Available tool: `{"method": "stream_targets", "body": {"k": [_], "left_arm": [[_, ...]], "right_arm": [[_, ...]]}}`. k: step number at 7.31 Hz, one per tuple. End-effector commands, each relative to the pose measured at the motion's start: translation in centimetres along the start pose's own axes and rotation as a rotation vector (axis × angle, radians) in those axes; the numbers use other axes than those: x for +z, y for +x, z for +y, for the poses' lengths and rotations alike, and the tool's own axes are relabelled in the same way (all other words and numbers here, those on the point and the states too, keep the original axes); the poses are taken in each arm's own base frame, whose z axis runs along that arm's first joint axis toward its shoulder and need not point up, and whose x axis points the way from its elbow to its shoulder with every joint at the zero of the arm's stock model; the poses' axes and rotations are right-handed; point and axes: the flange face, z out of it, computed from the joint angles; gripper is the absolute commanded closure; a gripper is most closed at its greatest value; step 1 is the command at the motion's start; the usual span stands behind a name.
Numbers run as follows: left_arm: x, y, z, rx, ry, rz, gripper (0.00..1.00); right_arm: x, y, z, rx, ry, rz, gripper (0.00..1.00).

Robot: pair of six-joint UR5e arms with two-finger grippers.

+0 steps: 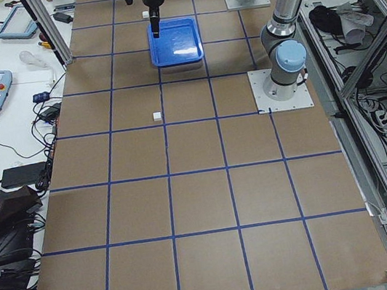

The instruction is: Assemble white blocks and place on blue tray

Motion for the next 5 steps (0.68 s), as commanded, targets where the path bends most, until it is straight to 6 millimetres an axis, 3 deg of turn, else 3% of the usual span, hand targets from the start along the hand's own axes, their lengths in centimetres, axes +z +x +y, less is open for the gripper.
{"method": "stream_targets", "body": {"k": [1,2,3,4,5], "left_arm": [[6.4,-4.7,-2.3,-0.057,-0.088,0.011,0.00],[10.2,-7.3,-3.5,-0.034,-0.081,0.008,0.00],[15.4,-8.3,-4.4,-0.001,-0.099,0.005,0.00],[19.6,-8.9,-4.7,-0.003,-0.098,0.003,0.00],[21.6,-11.0,-5.1,-0.022,-0.102,0.005,0.00]], "right_arm": [[1.2,3.7,3.2,-0.250,-0.012,-0.028,0.08],[2.1,5.3,5.5,-0.335,-0.016,-0.048,0.07],[2.6,7.4,8.0,-0.479,-0.004,-0.061,0.06],[3.4,9.1,10.1,-0.489,0.079,-0.102,0.05],[4.7,10.5,12.9,-0.503,0.153,-0.140,0.03]]}}
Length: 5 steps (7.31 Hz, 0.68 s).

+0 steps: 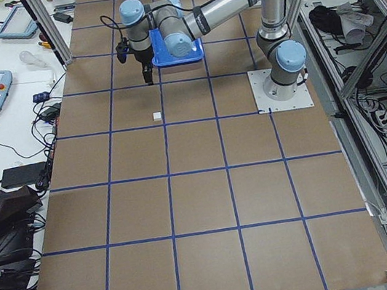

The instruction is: Assemble white blocks and place on blue tray

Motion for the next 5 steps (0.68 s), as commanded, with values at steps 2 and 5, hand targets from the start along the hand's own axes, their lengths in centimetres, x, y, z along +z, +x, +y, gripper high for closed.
{"method": "stream_targets", "body": {"k": [2,5], "left_arm": [[6.3,-6.3,-0.8,-0.028,-0.032,0.010,0.00],[8.3,-7.1,-0.9,-0.047,-0.059,0.023,0.00]], "right_arm": [[3.6,-0.2,7.2,-0.128,0.234,-0.045,0.04],[8.7,-1.1,7.3,-0.264,0.339,-0.060,0.04]]}}
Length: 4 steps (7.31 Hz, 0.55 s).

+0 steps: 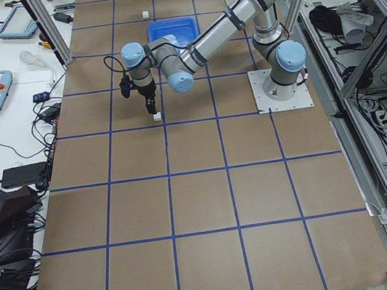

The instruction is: Assemble white blocks and place on blue tray

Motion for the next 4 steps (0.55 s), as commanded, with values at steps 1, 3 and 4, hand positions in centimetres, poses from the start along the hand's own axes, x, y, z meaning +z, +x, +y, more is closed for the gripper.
{"method": "stream_targets", "body": {"k": [1,3,4], "left_arm": [[1.6,-0.2,0.1,-0.003,0.002,0.000,0.00],[3.6,-0.3,0.4,-0.004,0.009,-0.002,0.00],[4.4,-0.3,0.4,-0.004,-0.004,0.002,0.00]], "right_arm": [[3.8,0.0,1.3,-0.031,0.078,-0.029,0.04],[6.1,0.6,1.8,-0.001,0.134,-0.049,0.05],[7.1,1.6,2.1,-0.015,0.154,-0.013,0.05]]}}
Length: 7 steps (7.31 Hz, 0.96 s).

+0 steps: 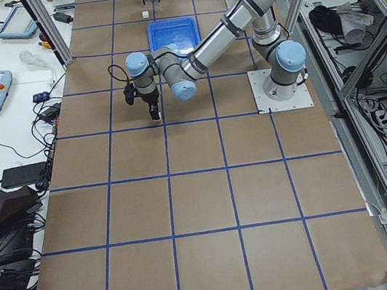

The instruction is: Assemble white blocks and place on blue tray

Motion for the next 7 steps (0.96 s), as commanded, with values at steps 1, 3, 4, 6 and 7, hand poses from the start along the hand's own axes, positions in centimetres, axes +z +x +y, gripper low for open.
{"method": "stream_targets", "body": {"k": [1,3,4,6,7], "left_arm": [[1.3,-0.1,0.0,-0.002,-0.014,0.003,0.00],[1.4,-0.2,-0.2,-0.002,-0.012,0.006,0.38],[1.6,-0.2,-0.2,0.000,-0.016,0.007,0.48],[1.9,-0.2,-0.2,0.000,-0.022,0.008,0.69],[1.7,-0.2,-0.3,0.000,-0.018,0.006,0.81]], "right_arm": [[1.2,2.0,0.7,-0.022,0.018,0.061,0.06],[2.1,2.2,-1.1,-0.044,0.014,0.047,0.06],[2.8,2.1,-2.0,-0.054,0.014,0.036,0.06],[3.1,2.1,-2.1,-0.056,0.015,0.033,0.07],[3.1,2.0,-2.2,-0.059,0.015,0.032,0.13]]}}
